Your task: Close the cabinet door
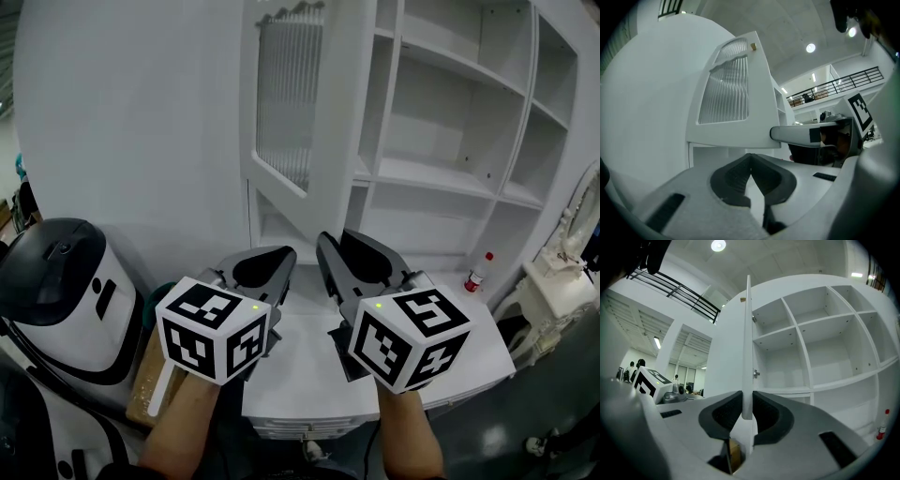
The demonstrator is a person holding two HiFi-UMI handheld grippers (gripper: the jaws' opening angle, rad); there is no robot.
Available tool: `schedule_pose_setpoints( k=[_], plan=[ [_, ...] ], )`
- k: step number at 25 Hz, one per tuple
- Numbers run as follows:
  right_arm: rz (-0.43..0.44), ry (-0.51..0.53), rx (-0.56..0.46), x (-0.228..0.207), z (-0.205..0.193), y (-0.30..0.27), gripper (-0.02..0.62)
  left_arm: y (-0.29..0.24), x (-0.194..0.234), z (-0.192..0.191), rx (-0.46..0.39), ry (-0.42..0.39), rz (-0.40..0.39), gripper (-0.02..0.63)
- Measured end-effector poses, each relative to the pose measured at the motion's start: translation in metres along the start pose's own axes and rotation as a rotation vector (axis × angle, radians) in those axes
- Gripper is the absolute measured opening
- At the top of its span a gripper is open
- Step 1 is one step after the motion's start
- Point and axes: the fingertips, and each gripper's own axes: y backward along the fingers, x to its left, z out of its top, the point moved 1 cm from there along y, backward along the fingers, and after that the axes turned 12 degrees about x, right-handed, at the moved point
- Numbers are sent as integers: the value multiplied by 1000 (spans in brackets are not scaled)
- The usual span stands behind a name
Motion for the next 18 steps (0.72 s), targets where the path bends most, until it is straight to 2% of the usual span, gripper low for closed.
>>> schedule_pose_setpoints(
  k=[7,18],
  plan=[
    [20,1,1,-34,0,-1,72,-22,-3,17,-52,-29,20,12],
    [107,25,22,-83,2,-9,77,-78,-15,27,-14,-33,36,12]
  ],
)
